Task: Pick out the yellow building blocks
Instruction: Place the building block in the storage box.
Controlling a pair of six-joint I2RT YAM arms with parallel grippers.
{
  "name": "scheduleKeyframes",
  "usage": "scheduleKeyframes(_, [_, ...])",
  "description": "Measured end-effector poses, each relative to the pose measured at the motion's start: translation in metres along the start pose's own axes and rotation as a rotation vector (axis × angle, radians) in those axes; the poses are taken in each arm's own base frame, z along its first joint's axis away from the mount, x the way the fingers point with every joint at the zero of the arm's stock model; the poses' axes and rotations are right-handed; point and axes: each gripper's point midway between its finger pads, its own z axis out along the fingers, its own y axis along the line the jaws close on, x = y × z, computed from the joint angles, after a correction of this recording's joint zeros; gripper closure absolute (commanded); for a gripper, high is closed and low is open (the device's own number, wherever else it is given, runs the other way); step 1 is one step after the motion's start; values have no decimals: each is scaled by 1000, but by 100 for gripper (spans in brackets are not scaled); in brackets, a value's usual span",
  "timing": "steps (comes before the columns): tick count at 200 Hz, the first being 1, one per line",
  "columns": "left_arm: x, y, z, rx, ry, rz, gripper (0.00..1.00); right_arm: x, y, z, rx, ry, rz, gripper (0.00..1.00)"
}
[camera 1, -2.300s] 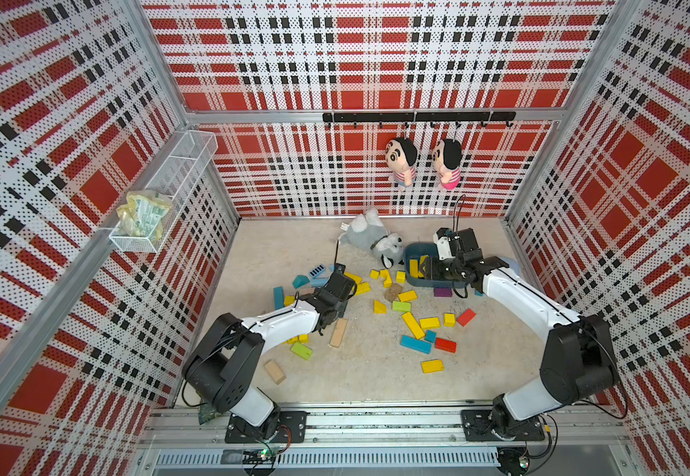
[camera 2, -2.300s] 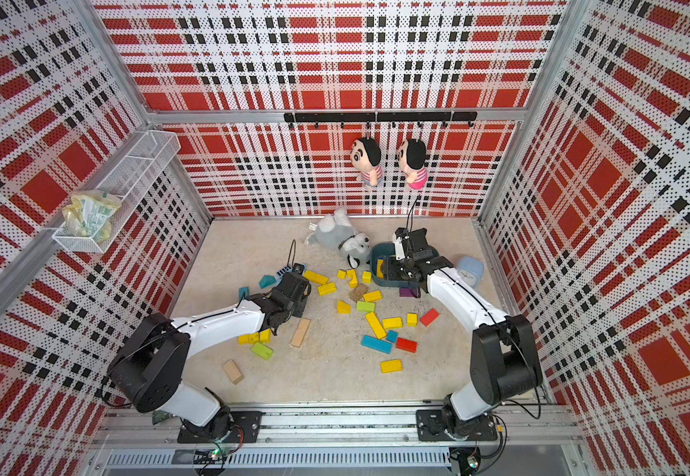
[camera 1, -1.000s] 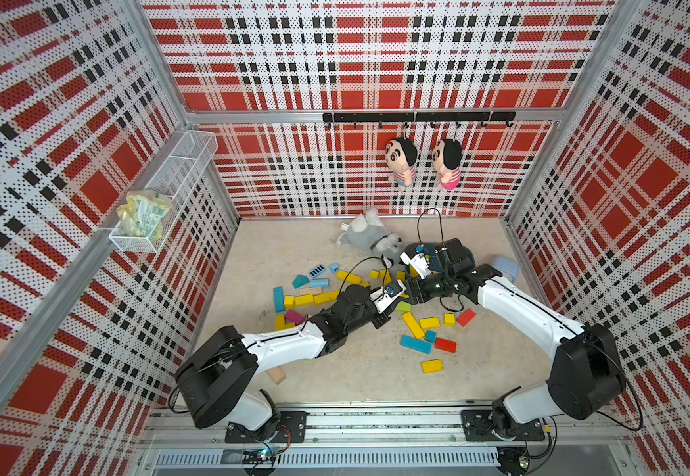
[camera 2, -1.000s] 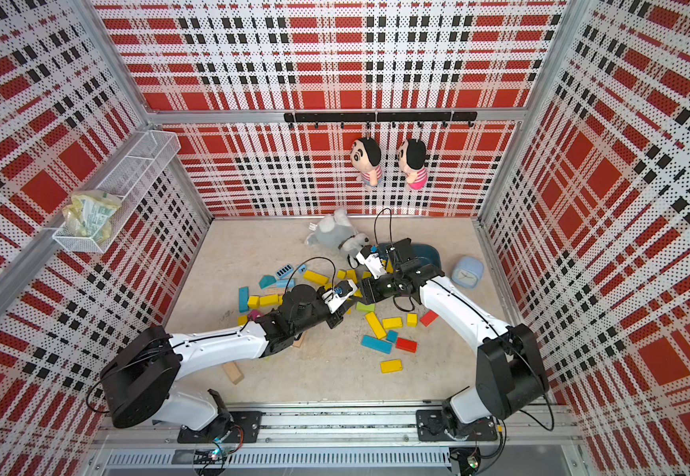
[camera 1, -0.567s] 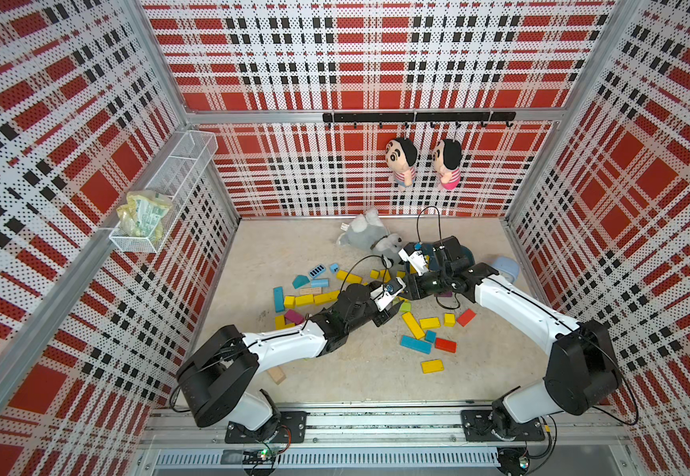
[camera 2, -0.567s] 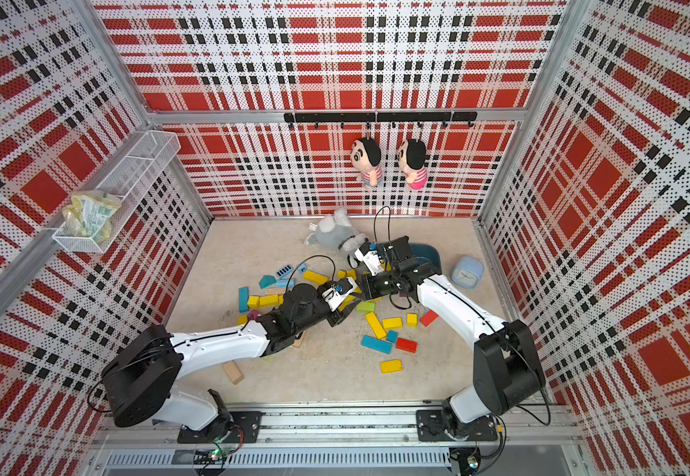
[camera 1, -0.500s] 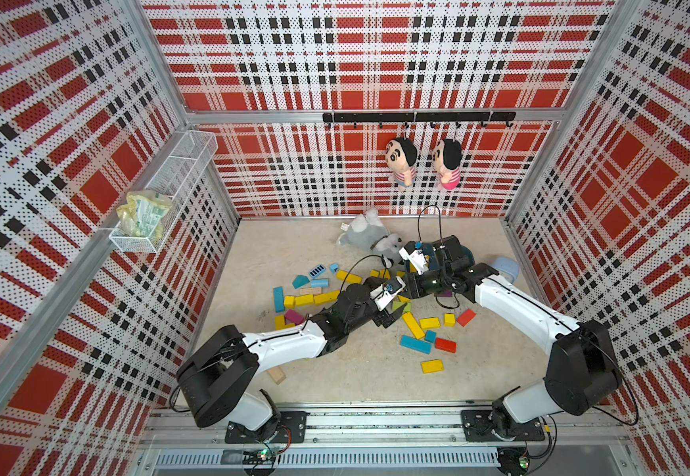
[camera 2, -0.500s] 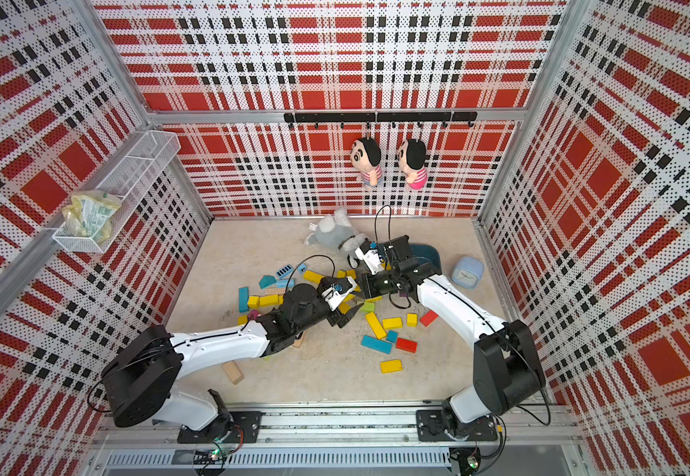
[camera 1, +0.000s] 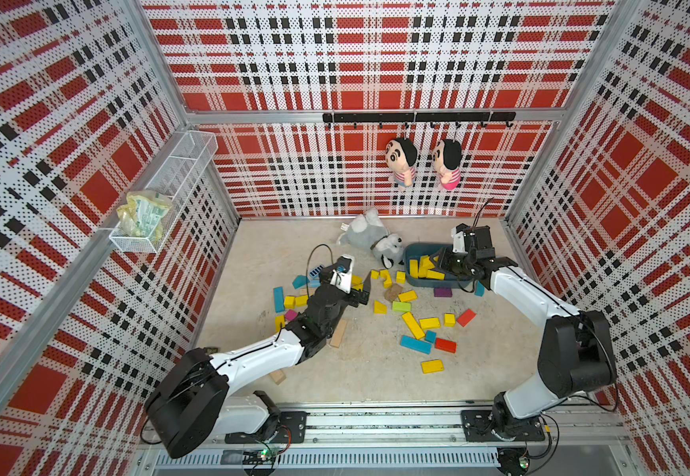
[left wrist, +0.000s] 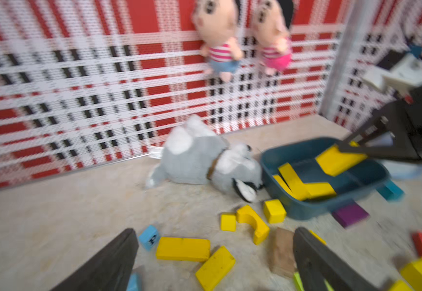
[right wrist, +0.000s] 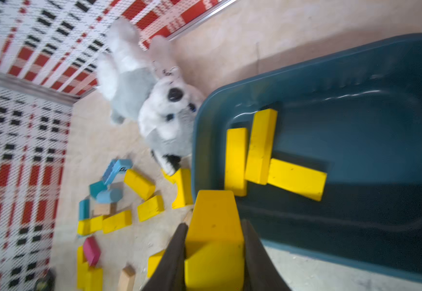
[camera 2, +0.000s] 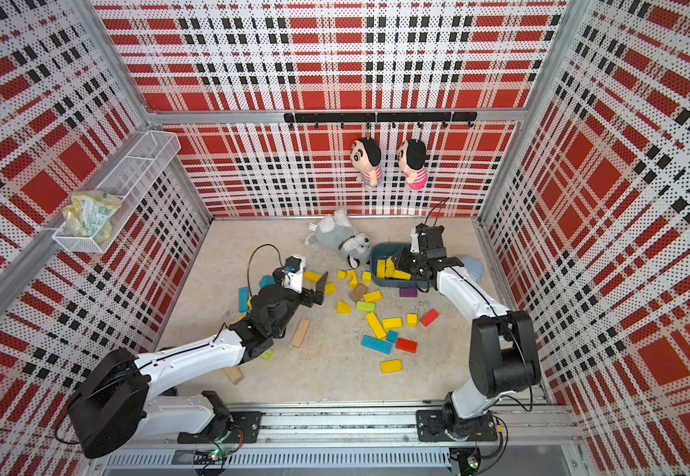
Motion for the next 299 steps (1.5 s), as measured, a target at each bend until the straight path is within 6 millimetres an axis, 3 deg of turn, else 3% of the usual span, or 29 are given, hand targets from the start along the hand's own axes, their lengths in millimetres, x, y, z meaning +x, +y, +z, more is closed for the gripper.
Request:
scheduleKeyframes(27, [-2,59,-12,-185,-39,-188,2,-16,-18,29,107,-12,17,94])
scheduleKeyframes(54, [2,101,-21,-327,-43,-336,2,-19,-34,47,180,-6,19,93])
scheduleKeyframes(106, [53,160,-34,-586,146,-485,0,-15,-67,55,282,18,21,83])
scheduleKeyframes(150, [99,183,-34,-713,347,-553,11,2,-88,74,318,79,13,74])
scheduleKeyframes(209, [145,202,-47,-816,549,-593,16,-9,-85,75,302,67,0,47])
scheduleKeyframes(228, [156,204,-52,-843,594,-602,25,-11,-88,73,310,62,-5,46])
scheduleKeyframes(299, [184,215,-89,-957,693,-638,34,-33,-79,38,317,-26,-39,46])
